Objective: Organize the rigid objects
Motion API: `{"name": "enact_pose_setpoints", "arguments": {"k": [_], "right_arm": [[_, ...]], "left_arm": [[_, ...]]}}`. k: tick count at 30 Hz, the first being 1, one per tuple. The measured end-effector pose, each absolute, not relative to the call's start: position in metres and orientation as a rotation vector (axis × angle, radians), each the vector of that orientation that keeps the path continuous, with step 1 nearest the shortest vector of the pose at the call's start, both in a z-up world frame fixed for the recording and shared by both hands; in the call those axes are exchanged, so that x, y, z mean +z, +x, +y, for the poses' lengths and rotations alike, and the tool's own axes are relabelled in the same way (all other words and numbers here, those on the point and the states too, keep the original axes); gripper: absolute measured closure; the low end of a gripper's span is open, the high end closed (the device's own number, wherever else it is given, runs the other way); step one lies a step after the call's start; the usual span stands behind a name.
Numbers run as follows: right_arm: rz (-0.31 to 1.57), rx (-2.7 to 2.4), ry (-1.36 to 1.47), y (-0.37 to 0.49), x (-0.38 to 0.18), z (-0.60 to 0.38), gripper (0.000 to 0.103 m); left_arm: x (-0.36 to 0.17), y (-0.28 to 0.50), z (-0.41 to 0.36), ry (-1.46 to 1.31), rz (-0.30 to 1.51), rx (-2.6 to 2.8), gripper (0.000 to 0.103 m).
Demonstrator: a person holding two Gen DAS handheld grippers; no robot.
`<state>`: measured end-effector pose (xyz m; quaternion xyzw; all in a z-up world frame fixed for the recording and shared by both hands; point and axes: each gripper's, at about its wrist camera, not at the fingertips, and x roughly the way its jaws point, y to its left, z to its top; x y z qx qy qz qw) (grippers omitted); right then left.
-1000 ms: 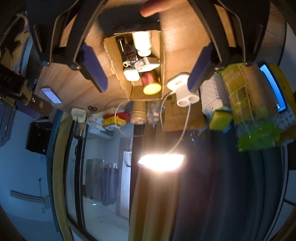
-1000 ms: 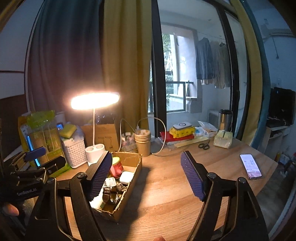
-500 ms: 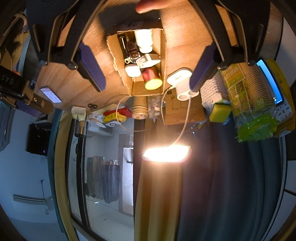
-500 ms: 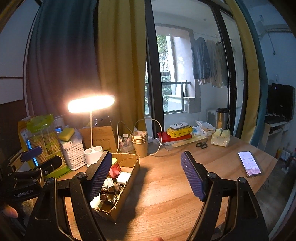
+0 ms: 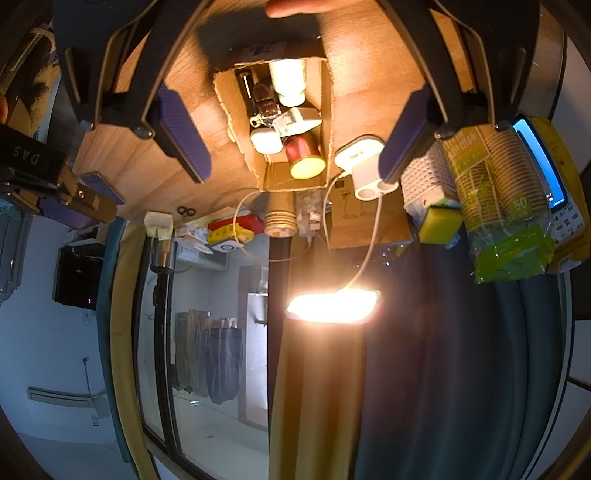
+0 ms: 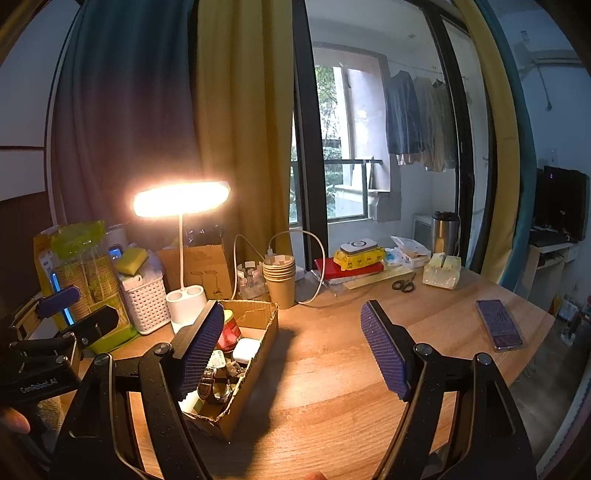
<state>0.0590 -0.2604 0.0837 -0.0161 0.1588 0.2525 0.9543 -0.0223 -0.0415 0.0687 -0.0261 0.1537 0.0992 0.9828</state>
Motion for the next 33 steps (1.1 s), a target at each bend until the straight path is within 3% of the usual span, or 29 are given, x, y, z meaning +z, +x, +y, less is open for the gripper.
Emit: {"name": "enact_pose_setpoints", "arguments": {"k": [33], "right_arm": [[0.337, 0.514, -0.041, 0.0601, 0.0798, -0.2564, 0.024]], "left_arm": [[0.0715, -0.0278, -0.0445, -0.046, 0.282, 0.193, 0.010]]}}
